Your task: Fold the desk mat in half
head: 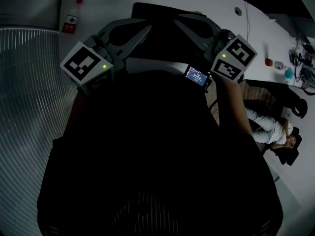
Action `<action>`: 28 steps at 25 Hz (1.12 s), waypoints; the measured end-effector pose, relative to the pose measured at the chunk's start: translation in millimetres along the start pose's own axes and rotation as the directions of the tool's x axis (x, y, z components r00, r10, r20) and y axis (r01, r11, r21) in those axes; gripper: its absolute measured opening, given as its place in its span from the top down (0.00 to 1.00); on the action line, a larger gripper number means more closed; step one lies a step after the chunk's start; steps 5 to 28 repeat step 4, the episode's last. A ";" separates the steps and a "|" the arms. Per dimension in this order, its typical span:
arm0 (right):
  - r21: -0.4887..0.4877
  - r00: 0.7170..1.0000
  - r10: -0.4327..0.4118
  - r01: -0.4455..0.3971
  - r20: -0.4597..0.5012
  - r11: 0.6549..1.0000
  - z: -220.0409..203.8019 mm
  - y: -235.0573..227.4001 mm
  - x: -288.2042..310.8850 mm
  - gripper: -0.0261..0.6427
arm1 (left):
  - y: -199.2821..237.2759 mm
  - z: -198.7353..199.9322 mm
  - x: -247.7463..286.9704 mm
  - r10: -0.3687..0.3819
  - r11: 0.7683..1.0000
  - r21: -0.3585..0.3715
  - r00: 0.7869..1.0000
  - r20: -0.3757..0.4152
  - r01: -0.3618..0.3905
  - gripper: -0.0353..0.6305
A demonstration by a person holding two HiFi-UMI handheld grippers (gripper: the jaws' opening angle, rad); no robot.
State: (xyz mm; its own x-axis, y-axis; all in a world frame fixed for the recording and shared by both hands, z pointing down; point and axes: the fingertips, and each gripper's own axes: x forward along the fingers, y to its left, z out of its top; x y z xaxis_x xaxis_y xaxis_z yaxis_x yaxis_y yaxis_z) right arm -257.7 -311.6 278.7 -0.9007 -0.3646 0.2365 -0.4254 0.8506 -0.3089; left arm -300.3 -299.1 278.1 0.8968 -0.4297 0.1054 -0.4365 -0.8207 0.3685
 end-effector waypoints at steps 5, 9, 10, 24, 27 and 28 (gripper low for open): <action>-0.014 1.000 0.024 -0.024 -0.010 1.000 4.9 5.0 3.9 0.96 | 2.7 1.3 -5.2 0.029 0.999 -0.013 1.000 0.000 -0.029 0.93; -0.014 1.000 0.024 -0.024 -0.010 1.000 4.9 5.0 3.9 0.96 | 2.7 1.3 -5.2 0.029 0.999 -0.013 1.000 0.000 -0.029 0.93; -0.014 1.000 0.024 -0.024 -0.010 1.000 4.9 5.0 3.9 0.96 | 2.7 1.3 -5.2 0.029 0.999 -0.013 1.000 0.000 -0.029 0.93; -0.014 1.000 0.024 -0.024 -0.010 1.000 4.9 5.0 3.9 0.96 | 2.7 1.3 -5.2 0.029 0.999 -0.013 1.000 0.000 -0.029 0.93; -0.014 1.000 0.024 -0.024 -0.010 1.000 4.9 5.0 3.9 0.96 | 2.7 1.3 -5.2 0.029 0.999 -0.013 1.000 0.000 -0.029 0.93; -0.014 1.000 0.024 -0.024 -0.010 1.000 4.9 5.0 3.9 0.96 | 2.7 1.3 -5.2 0.029 0.999 -0.013 1.000 0.000 -0.029 0.93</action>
